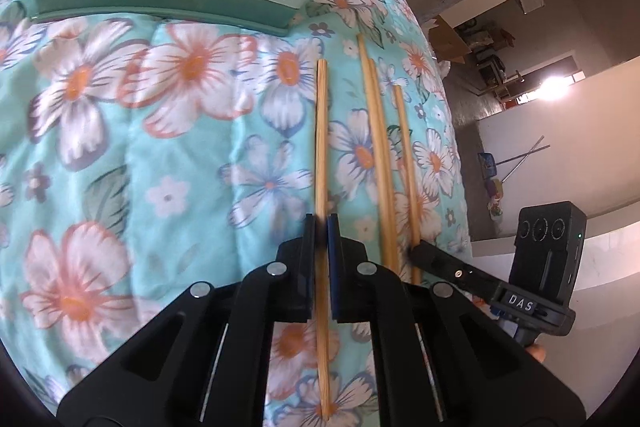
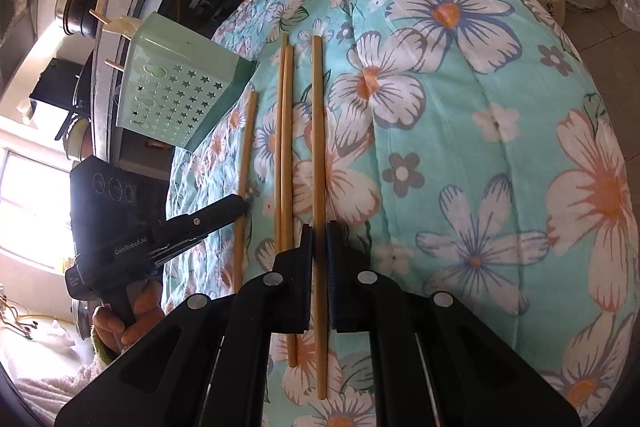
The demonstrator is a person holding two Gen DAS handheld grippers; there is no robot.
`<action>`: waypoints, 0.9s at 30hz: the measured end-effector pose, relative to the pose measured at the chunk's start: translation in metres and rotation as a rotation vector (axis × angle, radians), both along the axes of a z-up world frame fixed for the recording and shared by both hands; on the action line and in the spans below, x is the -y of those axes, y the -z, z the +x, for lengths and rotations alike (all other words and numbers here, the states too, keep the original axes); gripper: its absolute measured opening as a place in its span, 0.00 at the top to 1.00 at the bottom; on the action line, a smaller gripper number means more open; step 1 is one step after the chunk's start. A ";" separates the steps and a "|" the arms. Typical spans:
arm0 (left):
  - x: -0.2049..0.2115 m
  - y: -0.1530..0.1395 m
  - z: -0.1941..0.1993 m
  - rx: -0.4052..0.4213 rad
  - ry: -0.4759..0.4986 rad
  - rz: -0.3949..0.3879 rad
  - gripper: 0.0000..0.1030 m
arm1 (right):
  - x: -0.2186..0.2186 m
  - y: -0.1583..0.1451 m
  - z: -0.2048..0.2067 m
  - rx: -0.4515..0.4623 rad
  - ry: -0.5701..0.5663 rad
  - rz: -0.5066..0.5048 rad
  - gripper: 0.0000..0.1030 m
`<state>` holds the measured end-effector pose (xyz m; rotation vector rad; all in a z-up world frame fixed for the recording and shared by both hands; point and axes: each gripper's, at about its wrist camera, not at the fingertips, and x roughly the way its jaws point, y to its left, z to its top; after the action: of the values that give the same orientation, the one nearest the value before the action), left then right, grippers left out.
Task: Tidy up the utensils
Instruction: 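Lift the held chopsticks with both tools up toward the green holder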
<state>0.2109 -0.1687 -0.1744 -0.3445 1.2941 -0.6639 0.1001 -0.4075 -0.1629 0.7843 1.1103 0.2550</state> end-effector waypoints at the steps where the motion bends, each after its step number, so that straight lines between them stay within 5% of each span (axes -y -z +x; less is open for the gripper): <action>1: -0.010 0.000 -0.003 0.002 -0.013 0.009 0.95 | 0.000 0.000 -0.002 -0.006 -0.007 -0.006 0.93; 10: -0.053 -0.010 -0.019 0.107 -0.015 0.133 0.93 | -0.011 -0.016 0.006 -0.029 -0.076 -0.140 0.91; 17: -0.034 -0.024 0.003 0.179 0.049 0.194 0.75 | -0.015 -0.039 0.040 0.023 -0.087 -0.305 0.79; 27: 0.010 -0.024 0.041 0.230 0.135 0.360 0.73 | -0.022 -0.047 0.086 0.049 -0.112 -0.464 0.79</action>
<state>0.2523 -0.1785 -0.1505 0.1123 1.1936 -0.5515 0.1865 -0.3852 -0.1163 0.3027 1.1122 0.1023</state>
